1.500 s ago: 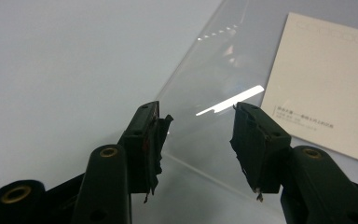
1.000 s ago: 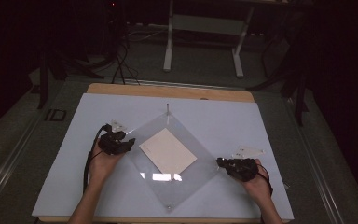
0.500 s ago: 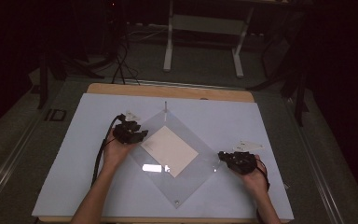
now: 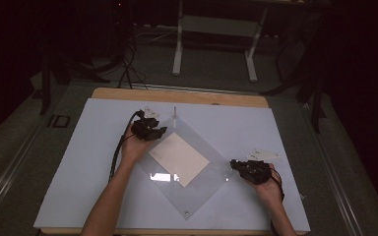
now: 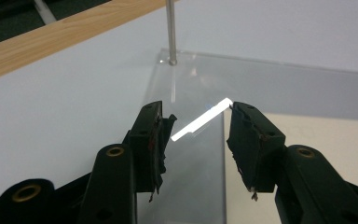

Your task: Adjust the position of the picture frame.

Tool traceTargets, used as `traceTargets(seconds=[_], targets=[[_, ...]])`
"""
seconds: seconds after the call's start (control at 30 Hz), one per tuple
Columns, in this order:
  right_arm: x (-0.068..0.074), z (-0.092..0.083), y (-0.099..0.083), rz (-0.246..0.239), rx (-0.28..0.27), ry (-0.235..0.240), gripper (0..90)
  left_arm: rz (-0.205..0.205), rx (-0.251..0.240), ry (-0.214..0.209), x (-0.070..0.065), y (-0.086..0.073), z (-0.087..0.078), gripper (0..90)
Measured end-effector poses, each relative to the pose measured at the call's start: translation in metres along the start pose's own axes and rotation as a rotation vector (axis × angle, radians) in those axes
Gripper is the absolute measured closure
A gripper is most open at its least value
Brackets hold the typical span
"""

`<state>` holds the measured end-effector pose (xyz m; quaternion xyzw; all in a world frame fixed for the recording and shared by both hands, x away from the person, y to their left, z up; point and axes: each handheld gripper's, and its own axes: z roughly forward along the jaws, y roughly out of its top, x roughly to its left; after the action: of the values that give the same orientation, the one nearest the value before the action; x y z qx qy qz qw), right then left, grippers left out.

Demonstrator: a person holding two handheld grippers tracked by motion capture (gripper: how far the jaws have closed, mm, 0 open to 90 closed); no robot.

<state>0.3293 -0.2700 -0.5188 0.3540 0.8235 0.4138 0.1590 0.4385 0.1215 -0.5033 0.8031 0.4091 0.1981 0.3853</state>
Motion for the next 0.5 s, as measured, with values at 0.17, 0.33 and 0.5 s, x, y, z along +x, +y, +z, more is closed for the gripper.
traceTargets(seconds=[0.17, 0.33, 0.5], targets=[[0.0, 0.0, -0.001, 0.004, -0.006, 0.002, 84.9, -0.017, -0.004, -0.006, 0.003, 0.008, 0.011, 55.5], [-0.002, 0.0, -0.002, 0.006, -0.011, 0.011, 84.8, -0.066, -0.021, -0.02, 0.007, 0.015, 0.023, 54.9], [-0.003, 0.001, -0.002, 0.01, -0.015, 0.021, 84.6, -0.09, -0.014, -0.028, 0.01, 0.021, 0.037, 60.3]])
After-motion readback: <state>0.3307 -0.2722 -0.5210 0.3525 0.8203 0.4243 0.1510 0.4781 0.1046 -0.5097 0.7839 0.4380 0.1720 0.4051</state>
